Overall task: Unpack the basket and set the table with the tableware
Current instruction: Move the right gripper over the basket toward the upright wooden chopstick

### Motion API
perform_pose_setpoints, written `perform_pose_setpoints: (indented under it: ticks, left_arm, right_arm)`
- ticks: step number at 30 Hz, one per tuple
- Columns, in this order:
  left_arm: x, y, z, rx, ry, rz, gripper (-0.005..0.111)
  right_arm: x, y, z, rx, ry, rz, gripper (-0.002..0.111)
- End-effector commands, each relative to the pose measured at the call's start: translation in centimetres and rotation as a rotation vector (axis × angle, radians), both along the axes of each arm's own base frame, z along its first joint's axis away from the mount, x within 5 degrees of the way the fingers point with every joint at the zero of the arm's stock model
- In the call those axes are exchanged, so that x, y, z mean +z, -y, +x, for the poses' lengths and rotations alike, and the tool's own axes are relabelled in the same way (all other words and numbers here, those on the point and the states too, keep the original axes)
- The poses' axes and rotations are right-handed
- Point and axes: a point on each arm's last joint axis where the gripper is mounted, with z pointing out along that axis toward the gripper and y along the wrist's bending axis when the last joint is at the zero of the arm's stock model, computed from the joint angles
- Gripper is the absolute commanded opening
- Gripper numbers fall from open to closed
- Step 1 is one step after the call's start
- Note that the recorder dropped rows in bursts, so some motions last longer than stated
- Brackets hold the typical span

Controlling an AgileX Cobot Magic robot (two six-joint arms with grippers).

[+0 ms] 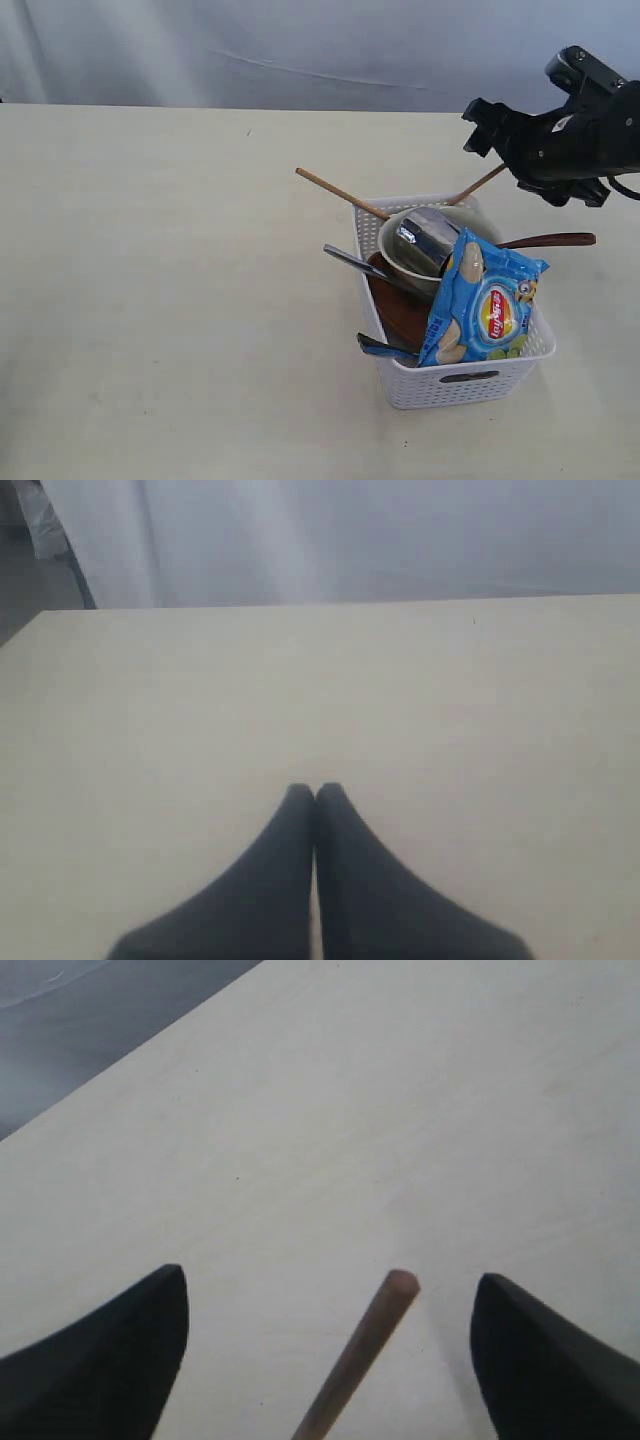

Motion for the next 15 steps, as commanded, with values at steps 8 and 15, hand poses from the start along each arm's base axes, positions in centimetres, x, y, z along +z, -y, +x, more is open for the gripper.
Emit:
perform_pose_setpoints:
  ticks: [8, 15]
  left_arm:
    - [-0.07, 0.07, 0.00, -0.007, 0.004, -0.015, 0.000]
    - [-0.07, 0.07, 0.00, -0.007, 0.004, -0.015, 0.000]
  right_arm:
    - [0.19, -0.17, 0.19, -0.002, 0.017, 0.006, 0.030]
    - [0.19, -0.17, 0.19, -0.002, 0.017, 0.006, 0.030]
